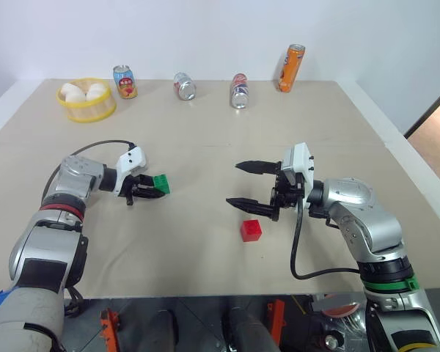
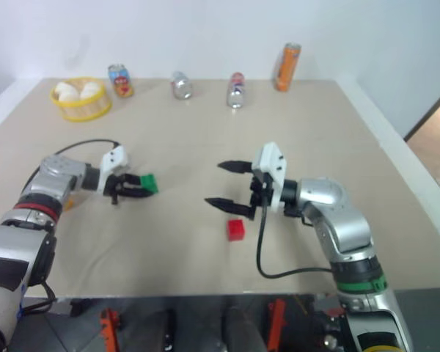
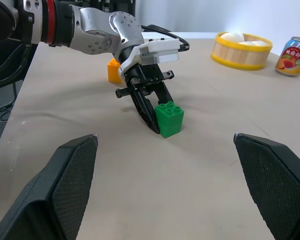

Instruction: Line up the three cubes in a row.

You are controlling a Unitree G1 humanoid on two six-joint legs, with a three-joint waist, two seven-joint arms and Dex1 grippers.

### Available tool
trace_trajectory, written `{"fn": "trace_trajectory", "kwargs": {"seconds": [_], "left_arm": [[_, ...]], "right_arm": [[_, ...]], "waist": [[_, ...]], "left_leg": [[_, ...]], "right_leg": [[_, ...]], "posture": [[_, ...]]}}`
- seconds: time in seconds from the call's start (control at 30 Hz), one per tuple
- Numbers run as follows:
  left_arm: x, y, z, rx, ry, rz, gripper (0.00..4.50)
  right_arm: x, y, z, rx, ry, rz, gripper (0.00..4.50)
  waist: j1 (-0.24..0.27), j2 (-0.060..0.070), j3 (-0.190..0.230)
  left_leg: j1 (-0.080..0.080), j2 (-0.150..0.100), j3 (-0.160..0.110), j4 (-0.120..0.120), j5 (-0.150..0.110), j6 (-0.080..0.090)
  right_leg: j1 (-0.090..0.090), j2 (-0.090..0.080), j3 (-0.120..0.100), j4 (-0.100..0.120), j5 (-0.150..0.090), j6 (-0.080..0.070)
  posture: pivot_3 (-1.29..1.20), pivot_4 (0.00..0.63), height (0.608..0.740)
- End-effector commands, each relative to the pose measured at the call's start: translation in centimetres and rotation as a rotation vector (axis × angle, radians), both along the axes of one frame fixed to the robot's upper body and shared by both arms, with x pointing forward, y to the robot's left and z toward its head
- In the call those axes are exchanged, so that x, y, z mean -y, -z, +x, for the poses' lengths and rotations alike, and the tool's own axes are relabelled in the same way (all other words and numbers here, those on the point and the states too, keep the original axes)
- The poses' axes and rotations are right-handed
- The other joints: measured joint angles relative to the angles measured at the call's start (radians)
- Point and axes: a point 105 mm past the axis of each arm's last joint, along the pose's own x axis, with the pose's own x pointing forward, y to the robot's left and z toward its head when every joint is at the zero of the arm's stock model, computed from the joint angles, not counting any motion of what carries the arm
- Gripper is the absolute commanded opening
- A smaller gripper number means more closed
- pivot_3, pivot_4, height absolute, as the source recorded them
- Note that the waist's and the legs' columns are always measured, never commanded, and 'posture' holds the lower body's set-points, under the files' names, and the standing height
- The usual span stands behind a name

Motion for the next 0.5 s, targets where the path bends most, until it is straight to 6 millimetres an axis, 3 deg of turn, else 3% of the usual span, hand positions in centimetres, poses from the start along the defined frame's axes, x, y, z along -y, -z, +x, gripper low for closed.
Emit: {"fn": "trace_trajectory", "kwargs": {"seconds": [0.03,0.13,0.3,0.5], "left_arm": [[0.2,-1.7,0.2,0.063,0.031,-0.03,1.31],[1.3,-2.4,-1.5,0.053,0.196,-0.08,1.31],[4.0,-0.9,-5.6,0.033,0.41,-0.052,1.31],[7.6,0.1,-9.1,0.022,0.482,-0.038,1.31]], "right_arm": [[0.3,-1.4,-0.4,0.052,-0.01,0.025,4.5],[1.4,-1.1,-1.4,0.03,-0.038,-0.01,4.5],[4.0,0.8,-3.9,-0.048,-0.125,-0.155,4.5],[5.6,1.8,-4.2,-0.072,-0.147,-0.245,4.5]], "waist": [[0.0,0.0,0.0],[0.0,0.0,0.0],[0.0,0.0,0.0],[-0.002,0.0,0.0]], "left_leg": [[0.0,0.0,0.0,0.0,0.0,0.0],[0.0,0.0,0.0,0.0,0.0,0.0],[0.0,-0.001,0.001,-0.001,0.0,0.0],[0.002,0.001,-0.001,0.001,0.0,0.001]], "right_leg": [[0.0,0.0,0.0,0.0,0.0,0.0],[0.0,0.0,0.0,0.0,0.0,0.0],[0.001,-0.002,0.001,0.0,-0.002,0.0],[0.001,0.001,0.0,0.002,-0.001,-0.001]], "posture": [[0.0,0.15,0.74],[0.0,0.15,0.74],[0.0,0.15,0.74],[0.0,0.15,0.74]]}}
